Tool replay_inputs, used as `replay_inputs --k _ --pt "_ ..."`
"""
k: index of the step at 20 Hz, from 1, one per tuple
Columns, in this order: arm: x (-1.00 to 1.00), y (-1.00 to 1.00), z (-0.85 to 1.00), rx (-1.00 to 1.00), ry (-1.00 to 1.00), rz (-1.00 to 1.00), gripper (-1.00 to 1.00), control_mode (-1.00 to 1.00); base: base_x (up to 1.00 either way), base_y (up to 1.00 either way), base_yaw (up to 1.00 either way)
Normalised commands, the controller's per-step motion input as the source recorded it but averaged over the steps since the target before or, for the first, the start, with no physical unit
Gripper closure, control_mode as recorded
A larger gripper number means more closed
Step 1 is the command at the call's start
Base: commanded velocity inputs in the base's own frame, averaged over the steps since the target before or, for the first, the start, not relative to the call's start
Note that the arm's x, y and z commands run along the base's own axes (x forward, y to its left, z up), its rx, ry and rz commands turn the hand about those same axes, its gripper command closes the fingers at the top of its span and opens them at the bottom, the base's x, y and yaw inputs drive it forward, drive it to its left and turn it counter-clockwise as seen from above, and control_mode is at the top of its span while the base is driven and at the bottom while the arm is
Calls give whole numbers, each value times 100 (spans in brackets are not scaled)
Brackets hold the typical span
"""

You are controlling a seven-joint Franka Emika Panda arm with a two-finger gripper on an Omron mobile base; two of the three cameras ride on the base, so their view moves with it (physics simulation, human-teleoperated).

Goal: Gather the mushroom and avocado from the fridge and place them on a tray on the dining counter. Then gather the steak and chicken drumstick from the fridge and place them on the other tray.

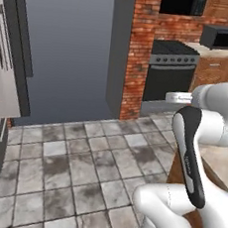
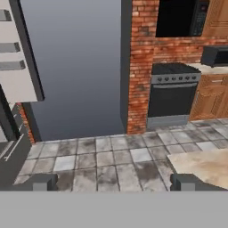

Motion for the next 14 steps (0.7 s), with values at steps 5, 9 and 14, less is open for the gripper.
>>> replay_inputs --k 5,9,14 --pt "0 0 0 0 0 0 -100 100 100 14 -3" --pt "0 0 0 0 0 0 -100 100 100 11 0" --pt "0 0 0 0 0 0 -100 100 99 3 0"
